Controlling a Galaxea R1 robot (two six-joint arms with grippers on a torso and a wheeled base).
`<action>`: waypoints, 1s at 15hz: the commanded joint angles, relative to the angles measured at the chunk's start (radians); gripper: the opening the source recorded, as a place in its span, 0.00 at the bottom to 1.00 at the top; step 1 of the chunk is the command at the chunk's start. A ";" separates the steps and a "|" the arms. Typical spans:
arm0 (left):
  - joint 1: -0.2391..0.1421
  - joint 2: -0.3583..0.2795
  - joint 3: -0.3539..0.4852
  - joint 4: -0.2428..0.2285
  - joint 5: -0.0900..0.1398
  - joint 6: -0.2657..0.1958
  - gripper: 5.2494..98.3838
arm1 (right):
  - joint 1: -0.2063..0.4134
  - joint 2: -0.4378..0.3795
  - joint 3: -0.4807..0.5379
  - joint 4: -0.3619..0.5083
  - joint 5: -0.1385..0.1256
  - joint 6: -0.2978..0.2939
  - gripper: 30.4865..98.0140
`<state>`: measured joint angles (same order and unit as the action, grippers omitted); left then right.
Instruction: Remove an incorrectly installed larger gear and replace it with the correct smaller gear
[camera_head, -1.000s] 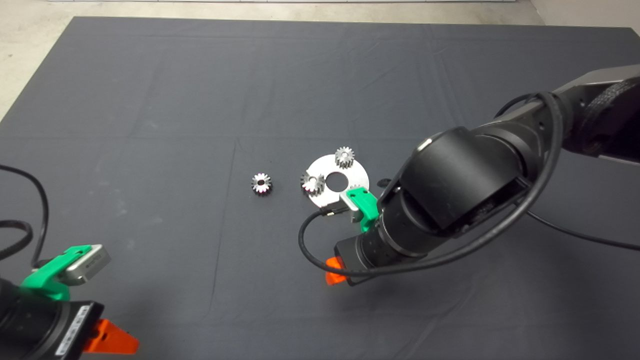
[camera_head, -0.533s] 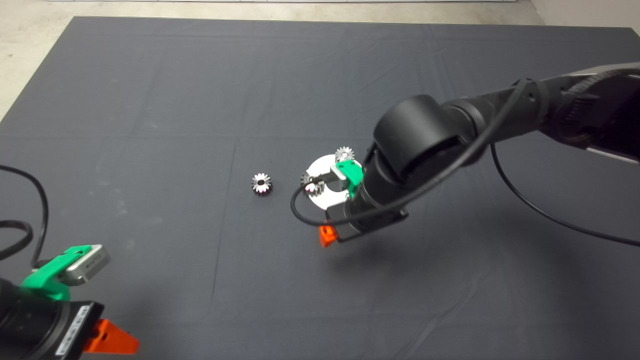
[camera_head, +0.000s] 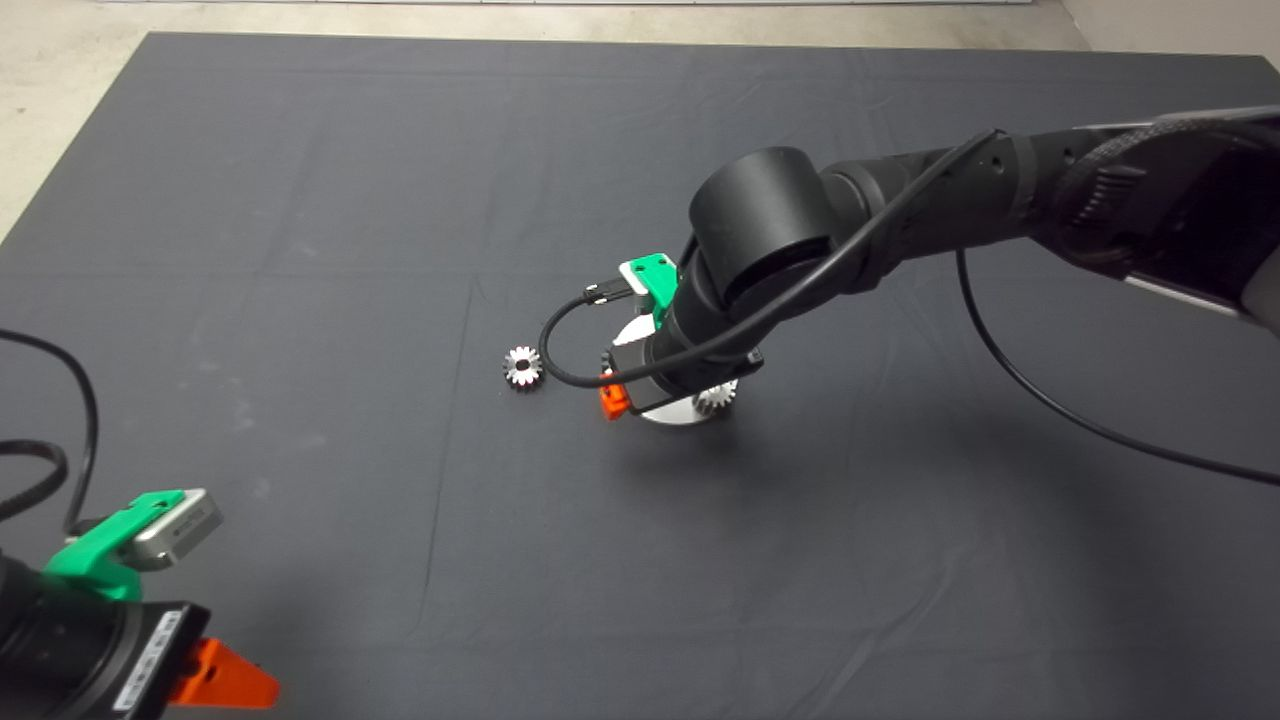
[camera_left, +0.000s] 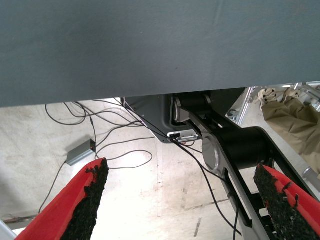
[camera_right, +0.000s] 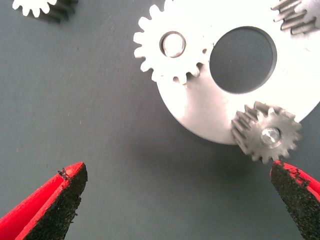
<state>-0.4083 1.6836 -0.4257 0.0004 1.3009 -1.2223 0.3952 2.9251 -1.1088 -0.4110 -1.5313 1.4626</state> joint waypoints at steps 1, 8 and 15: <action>-0.009 0.002 -0.003 -0.013 0.005 -0.004 0.74 | -0.002 0.072 -0.092 -0.104 -0.107 -0.022 0.98; -0.009 0.008 -0.005 -0.005 0.005 0.001 0.74 | -0.048 0.072 -0.121 -0.150 -0.107 -0.038 0.98; -0.009 0.031 -0.016 -0.005 0.003 0.001 0.74 | -0.044 0.049 -0.146 -0.150 -0.109 -0.081 0.98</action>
<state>-0.4083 1.7136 -0.4426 0.0036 1.3009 -1.2213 0.3362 2.9821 -1.2345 -0.5247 -1.5313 1.4183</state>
